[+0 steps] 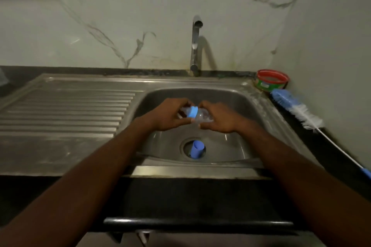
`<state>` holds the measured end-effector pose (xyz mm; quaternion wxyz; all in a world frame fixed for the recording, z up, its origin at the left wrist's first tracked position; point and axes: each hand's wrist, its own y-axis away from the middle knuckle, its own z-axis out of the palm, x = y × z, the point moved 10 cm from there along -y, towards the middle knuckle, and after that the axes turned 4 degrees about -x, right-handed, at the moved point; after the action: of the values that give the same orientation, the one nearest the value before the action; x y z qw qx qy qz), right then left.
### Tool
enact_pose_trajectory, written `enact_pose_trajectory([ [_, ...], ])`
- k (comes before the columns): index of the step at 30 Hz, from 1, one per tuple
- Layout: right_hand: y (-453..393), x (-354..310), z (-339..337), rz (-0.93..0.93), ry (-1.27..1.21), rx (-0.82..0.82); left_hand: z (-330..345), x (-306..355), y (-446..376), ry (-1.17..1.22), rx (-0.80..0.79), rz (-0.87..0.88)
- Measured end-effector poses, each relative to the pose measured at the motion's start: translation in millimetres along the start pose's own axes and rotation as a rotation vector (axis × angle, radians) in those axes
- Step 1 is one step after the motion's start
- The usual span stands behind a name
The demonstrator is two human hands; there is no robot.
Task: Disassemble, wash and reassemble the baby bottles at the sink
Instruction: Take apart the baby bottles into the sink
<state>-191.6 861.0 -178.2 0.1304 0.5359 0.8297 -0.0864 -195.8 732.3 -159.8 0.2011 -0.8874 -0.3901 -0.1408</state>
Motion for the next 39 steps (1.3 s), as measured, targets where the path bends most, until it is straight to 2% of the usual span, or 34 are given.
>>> enact_pose_trajectory([
  [4,-1.6,-0.6,1.9,-0.023,0.019,-0.044,11.5,-3.2,-3.5,-0.111,-0.077,0.071],
  [10,-11.9,8.8,5.1,0.031,0.04,-0.043,14.0,-3.2,-4.1,-0.361,-0.121,-0.016],
  [13,-16.1,8.1,0.0,0.037,0.057,0.022,10.9,-1.7,-7.9,-0.398,-0.114,-0.011],
  [17,-18.4,2.8,-5.1,-0.009,-0.077,0.108,3.3,-0.1,-11.8,-0.342,-0.043,0.018],
  [23,-20.1,2.2,-2.6,0.021,-0.105,0.13,-1.0,-1.9,-14.5,-0.316,0.061,0.005],
  [27,-20.3,1.5,0.1,0.049,-0.054,0.122,2.9,-7.0,-16.1,-0.304,0.036,-0.05],
  [29,-18.3,-1.5,-2.9,0.06,0.049,0.144,6.9,-12.7,-16.2,-0.277,0.01,-0.124],
  [31,-15.7,-7.0,-7.7,0.064,0.202,0.181,13.7,-26.1,-16.1,-0.18,-0.032,-0.242],
  [34,-17.2,-9.5,-5.1,0.075,0.269,0.159,27.2,-42.5,-13.3,-0.002,-0.101,-0.363],
  [39,-20.4,-5.8,-2.7,0.086,0.242,0.131,27.2,-39.1,-13.2,-0.008,-0.126,-0.334],
])
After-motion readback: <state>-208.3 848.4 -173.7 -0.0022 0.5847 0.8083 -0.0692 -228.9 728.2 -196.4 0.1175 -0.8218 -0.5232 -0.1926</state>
